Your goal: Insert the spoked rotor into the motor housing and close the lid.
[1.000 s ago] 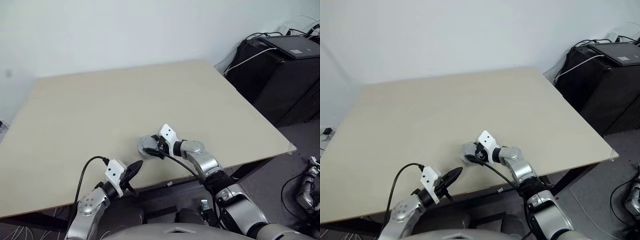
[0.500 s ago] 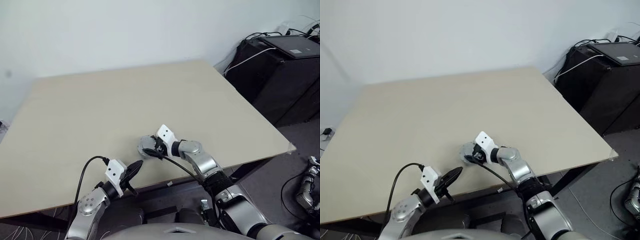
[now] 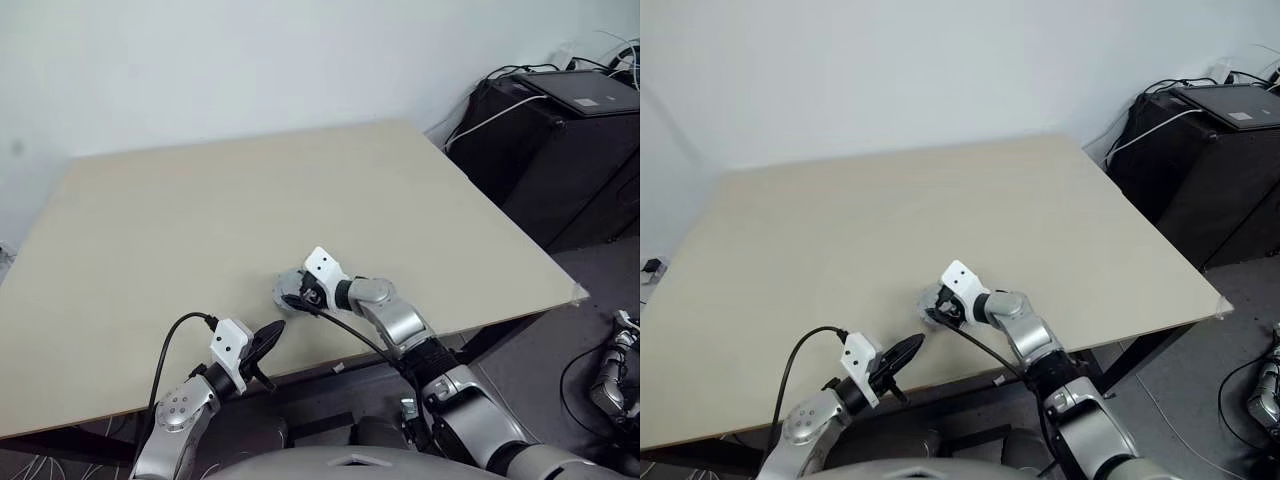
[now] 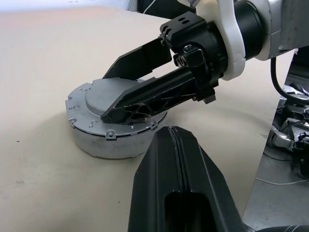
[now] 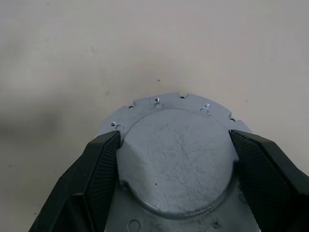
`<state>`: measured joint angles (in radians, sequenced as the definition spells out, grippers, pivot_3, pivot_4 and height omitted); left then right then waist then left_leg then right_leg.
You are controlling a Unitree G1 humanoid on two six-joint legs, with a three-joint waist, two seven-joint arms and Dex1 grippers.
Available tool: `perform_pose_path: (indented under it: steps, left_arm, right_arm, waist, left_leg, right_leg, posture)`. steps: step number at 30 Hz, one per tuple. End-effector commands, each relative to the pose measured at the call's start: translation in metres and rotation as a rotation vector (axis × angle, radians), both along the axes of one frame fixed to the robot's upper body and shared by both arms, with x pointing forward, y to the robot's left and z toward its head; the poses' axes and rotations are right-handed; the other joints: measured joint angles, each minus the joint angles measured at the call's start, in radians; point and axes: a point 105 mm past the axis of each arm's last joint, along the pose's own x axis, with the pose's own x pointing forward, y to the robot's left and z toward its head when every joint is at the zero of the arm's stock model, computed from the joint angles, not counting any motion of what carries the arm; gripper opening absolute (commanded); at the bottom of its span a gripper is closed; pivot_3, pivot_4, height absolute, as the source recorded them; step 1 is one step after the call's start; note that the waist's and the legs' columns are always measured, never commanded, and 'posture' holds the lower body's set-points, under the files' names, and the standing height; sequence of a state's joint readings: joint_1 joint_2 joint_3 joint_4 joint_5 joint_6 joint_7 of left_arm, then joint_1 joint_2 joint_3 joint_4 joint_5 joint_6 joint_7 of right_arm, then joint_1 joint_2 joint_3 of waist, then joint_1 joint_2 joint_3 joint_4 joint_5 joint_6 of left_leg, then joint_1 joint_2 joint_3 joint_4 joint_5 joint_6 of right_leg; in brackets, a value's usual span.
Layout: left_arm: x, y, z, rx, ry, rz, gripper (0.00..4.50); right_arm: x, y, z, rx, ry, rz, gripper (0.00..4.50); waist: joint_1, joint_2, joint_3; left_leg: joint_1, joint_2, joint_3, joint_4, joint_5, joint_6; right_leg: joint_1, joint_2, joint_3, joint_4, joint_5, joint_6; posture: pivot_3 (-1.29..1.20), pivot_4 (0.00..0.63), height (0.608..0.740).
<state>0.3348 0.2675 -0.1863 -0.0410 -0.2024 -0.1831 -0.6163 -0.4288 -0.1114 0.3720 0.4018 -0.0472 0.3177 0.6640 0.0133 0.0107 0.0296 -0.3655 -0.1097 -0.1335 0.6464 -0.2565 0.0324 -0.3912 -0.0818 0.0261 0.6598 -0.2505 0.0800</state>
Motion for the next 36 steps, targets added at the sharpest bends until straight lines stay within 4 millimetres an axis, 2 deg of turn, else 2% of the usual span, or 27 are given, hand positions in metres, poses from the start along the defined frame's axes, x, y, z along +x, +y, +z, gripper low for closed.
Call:
perform_pose_path:
  steps: [1,11,19,24,26,28,32,34,36]
  left_arm:
    - [0.004,-0.004,0.015,-0.019,-0.058,-0.007,0.00]
    - [0.003,-0.004,0.014,-0.016,-0.048,-0.013,0.00]
    - [0.003,-0.003,0.013,-0.013,-0.043,-0.014,0.00]
    - [0.006,-0.001,0.014,-0.027,-0.035,0.010,0.00]
    - [0.019,0.007,0.021,-0.031,-0.066,0.103,0.00]
    - [0.041,0.025,0.023,-0.004,-0.053,0.270,0.00]
    - [0.074,0.052,0.023,0.057,0.014,0.450,0.00]
    - [0.085,0.057,0.020,0.065,0.088,0.462,0.00]
    - [0.092,0.052,0.015,0.065,0.168,0.396,0.00]
  right_arm:
    - [0.003,-0.002,0.000,-0.062,-0.012,0.009,3.28]
    - [-0.001,-0.007,-0.006,-0.111,0.052,0.014,3.28]
    - [0.006,-0.019,-0.011,-0.120,0.090,-0.113,3.28]
    - [0.004,-0.022,-0.014,-0.130,0.096,-0.104,3.28]
    - [0.003,-0.022,-0.013,-0.123,0.097,-0.102,3.28]
    - [0.001,-0.021,-0.014,-0.119,0.098,-0.102,3.28]
    - [-0.002,-0.020,-0.015,-0.115,0.101,-0.099,3.28]
    - [-0.003,-0.019,-0.016,-0.113,0.104,-0.098,3.28]
    - [-0.005,-0.019,-0.016,-0.111,0.105,-0.099,3.28]
  waist:
    - [0.000,0.000,0.000]
    - [0.003,0.004,-0.003]
    - [0.005,0.006,-0.004]
    - [0.009,0.007,-0.005]
    - [0.010,0.007,-0.005]
    - [0.017,0.006,-0.005]
    - [0.021,0.006,-0.006]
    - [0.021,0.005,-0.006]
    - [0.020,0.005,-0.006]
  left_leg:
    - [0.000,0.000,0.000,0.000,0.000,0.000]
    - [0.000,0.000,0.000,0.000,0.000,0.000]
    - [0.000,0.000,-0.001,0.000,0.000,-0.001]
    - [0.000,-0.001,0.000,0.000,0.000,-0.001]
    - [0.000,-0.001,0.000,0.000,0.000,-0.001]
    - [0.000,-0.001,-0.001,0.001,0.000,-0.001]
    - [0.000,-0.001,-0.003,0.001,0.002,-0.004]
    - [0.001,-0.001,-0.005,0.000,0.002,-0.004]
    - [0.001,-0.001,-0.005,0.000,0.002,-0.004]
  right_leg:
    - [0.000,0.000,0.000,0.000,0.000,0.000]
    - [0.000,0.000,0.000,0.000,0.000,0.000]
    - [0.000,0.000,0.000,0.000,0.000,0.001]
    - [0.001,0.000,0.001,0.000,-0.001,-0.001]
    - [0.001,0.000,0.001,0.000,-0.001,-0.001]
    - [0.001,-0.001,0.001,0.000,-0.001,0.000]
    - [0.001,0.001,0.000,0.000,0.002,0.005]
    - [0.001,0.002,0.000,0.000,0.002,0.005]
    - [0.001,0.002,0.000,0.000,0.002,0.004]
  posture:
    - [0.00,0.000,0.740]
    - [0.00,0.000,0.740]
    - [0.00,0.000,0.740]
    - [0.00,0.000,0.740]
    - [0.00,0.000,0.740]
    - [0.00,0.000,0.740]
    - [0.00,0.000,0.740]
    - [0.00,0.000,0.740]
    - [0.00,0.000,0.740]
